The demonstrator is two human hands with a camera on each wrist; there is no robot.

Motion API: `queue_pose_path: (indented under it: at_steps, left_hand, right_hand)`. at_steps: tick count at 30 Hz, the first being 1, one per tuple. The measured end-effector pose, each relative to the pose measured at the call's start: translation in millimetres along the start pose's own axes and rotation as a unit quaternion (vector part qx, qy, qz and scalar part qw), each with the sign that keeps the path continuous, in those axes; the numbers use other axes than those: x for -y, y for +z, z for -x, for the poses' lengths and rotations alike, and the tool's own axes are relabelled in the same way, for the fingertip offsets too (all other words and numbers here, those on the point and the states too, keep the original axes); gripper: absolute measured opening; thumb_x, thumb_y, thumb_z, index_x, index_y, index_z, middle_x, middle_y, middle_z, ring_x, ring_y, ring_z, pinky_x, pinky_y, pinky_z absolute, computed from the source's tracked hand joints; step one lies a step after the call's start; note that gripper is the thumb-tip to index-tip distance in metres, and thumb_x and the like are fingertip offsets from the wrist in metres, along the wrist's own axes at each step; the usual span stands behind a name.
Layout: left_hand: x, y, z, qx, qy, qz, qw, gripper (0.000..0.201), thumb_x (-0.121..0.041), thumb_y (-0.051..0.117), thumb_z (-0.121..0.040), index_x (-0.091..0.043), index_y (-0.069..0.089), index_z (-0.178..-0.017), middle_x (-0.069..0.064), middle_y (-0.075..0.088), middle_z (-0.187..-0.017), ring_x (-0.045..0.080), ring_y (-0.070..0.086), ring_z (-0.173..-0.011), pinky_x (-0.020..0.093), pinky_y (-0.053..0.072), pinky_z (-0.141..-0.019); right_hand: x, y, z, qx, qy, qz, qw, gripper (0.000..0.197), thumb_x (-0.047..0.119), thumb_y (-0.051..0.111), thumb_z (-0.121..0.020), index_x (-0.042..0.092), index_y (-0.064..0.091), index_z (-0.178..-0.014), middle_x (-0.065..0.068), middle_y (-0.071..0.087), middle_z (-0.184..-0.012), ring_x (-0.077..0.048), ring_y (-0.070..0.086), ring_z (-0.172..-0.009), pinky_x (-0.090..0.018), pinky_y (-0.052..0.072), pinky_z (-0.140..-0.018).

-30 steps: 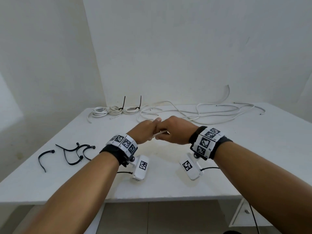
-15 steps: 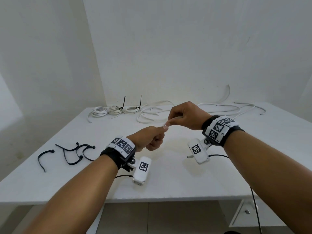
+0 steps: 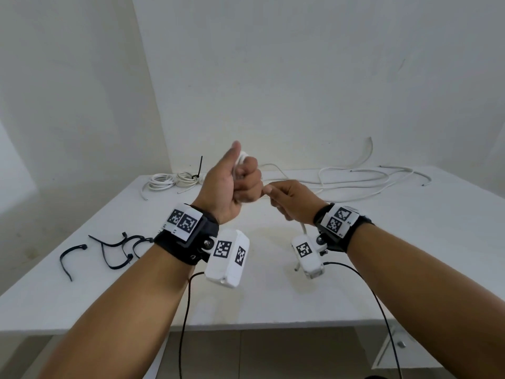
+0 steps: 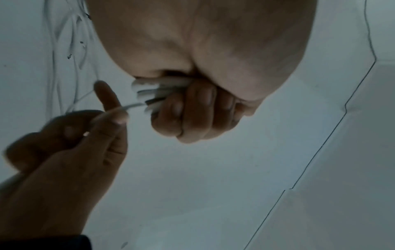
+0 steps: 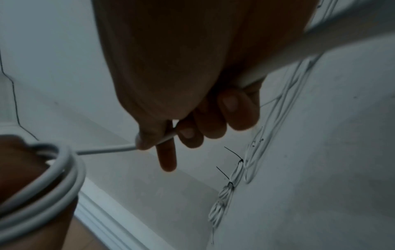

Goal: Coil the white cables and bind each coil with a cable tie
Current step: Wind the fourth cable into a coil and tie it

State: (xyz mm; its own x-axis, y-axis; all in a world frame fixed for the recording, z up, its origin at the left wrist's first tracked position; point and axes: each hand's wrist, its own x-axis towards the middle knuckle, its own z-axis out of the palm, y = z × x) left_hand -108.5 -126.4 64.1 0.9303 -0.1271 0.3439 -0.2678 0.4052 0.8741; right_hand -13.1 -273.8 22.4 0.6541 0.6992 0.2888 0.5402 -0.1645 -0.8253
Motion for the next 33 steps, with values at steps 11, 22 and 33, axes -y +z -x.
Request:
queue_pose_path:
  at_steps: [11, 22, 33]
  left_hand:
    - [36, -33, -30, -0.275, 0.12, -0.303, 0.904, 0.044, -0.035, 0.037, -0.09, -0.025, 0.035, -0.047, -0.009, 0.029, -0.041, 0.016, 0.026, -0.039, 0.023, 0.024, -0.044]
    - [49, -69, -36, -0.197, 0.034, -0.665, 0.72, 0.044, -0.031, 0.037, -0.103, -0.011, 0.041, -0.064, 0.006, 0.046, -0.06, 0.023, 0.045, -0.056, 0.035, 0.036, -0.058]
    - [56, -62, -2, -0.028, -0.337, -0.401, 0.851, 0.062, -0.062, 0.023, -0.098, -0.017, 0.036, -0.057, -0.001, 0.028, -0.052, 0.012, 0.019, -0.045, 0.021, 0.014, -0.044]
  right_hand:
    - [10, 35, 0, 0.131, 0.05, 0.262, 0.955, 0.034, 0.02, 0.037, -0.104, 0.005, 0.059, -0.125, -0.01, 0.065, -0.104, -0.021, 0.057, -0.088, -0.03, 0.046, -0.077]
    - [17, 29, -3, 0.148, 0.044, 0.282, 0.947, 0.034, 0.014, 0.034, -0.101, 0.01, 0.062, -0.12, -0.007, 0.059, -0.09, -0.018, 0.054, -0.062, -0.018, 0.049, -0.048]
    - [15, -12, -3, 0.113, -0.028, 0.295, 0.948, 0.011, 0.03, 0.069, -0.09, 0.025, 0.073, -0.098, 0.011, 0.068, -0.071, -0.001, 0.057, -0.065, -0.014, 0.042, -0.06]
